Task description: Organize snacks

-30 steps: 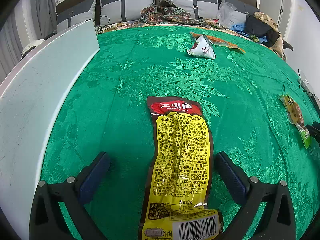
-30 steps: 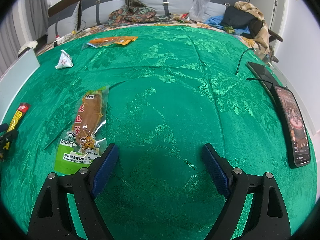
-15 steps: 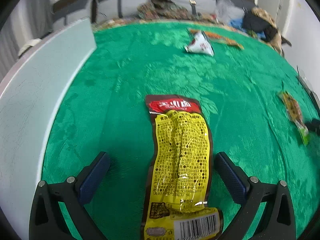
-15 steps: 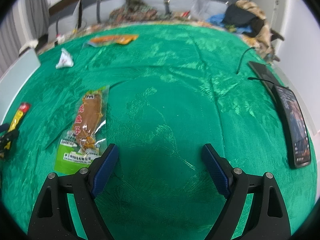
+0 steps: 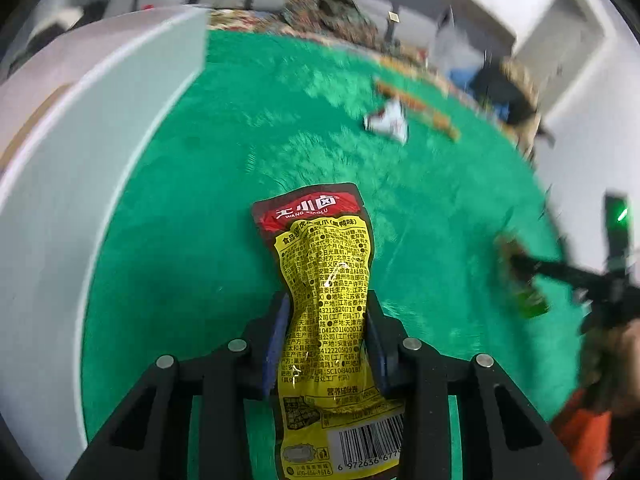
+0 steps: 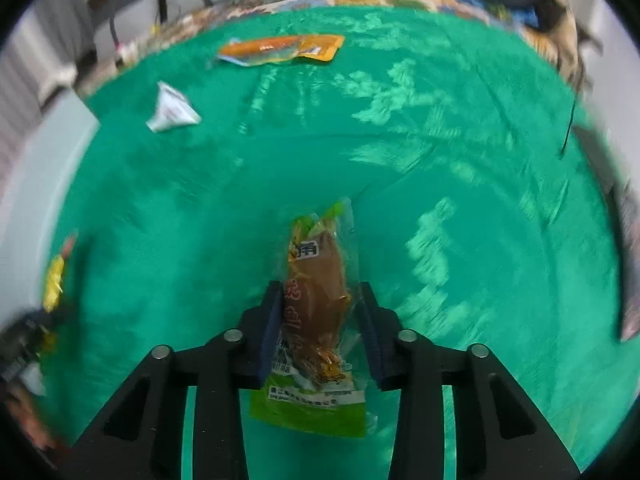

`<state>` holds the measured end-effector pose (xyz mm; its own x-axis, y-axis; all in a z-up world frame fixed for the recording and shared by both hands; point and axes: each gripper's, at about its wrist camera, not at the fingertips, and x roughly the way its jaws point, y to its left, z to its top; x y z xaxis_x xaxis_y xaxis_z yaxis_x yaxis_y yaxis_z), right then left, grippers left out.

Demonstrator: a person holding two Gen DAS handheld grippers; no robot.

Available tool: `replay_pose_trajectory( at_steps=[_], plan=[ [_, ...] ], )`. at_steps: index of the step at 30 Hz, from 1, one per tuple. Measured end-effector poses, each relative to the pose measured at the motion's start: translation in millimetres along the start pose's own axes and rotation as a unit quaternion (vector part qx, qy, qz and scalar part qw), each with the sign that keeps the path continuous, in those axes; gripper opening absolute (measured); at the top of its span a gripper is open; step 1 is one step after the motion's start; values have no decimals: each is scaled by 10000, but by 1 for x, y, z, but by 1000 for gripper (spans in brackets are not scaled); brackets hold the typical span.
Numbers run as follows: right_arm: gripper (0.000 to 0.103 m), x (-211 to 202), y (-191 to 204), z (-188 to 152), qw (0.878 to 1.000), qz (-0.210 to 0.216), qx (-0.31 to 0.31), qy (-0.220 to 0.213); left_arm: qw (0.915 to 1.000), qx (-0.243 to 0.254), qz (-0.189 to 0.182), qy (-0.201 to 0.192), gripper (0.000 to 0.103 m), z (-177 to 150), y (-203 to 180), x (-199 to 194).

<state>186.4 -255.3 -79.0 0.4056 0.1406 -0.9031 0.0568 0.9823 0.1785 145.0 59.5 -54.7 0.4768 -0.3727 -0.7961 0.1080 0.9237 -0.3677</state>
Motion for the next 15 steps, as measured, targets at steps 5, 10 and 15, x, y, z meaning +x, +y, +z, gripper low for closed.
replay_pose_trajectory(
  at_steps=[5, 10, 15],
  plan=[
    [4, -46, 7, 6, 9944, 928, 369, -341, 9962, -364, -486, -619, 36, 1, 12, -70],
    [9, -74, 58, 31, 9933, 910, -190, -690, 9896, -635, -445, -1213, 36, 7, 42, -137],
    [54, -21, 49, 22, 9992, 348, 83, 194, 9852, -742, -189, -1533, 36, -4, 70, -179]
  ],
)
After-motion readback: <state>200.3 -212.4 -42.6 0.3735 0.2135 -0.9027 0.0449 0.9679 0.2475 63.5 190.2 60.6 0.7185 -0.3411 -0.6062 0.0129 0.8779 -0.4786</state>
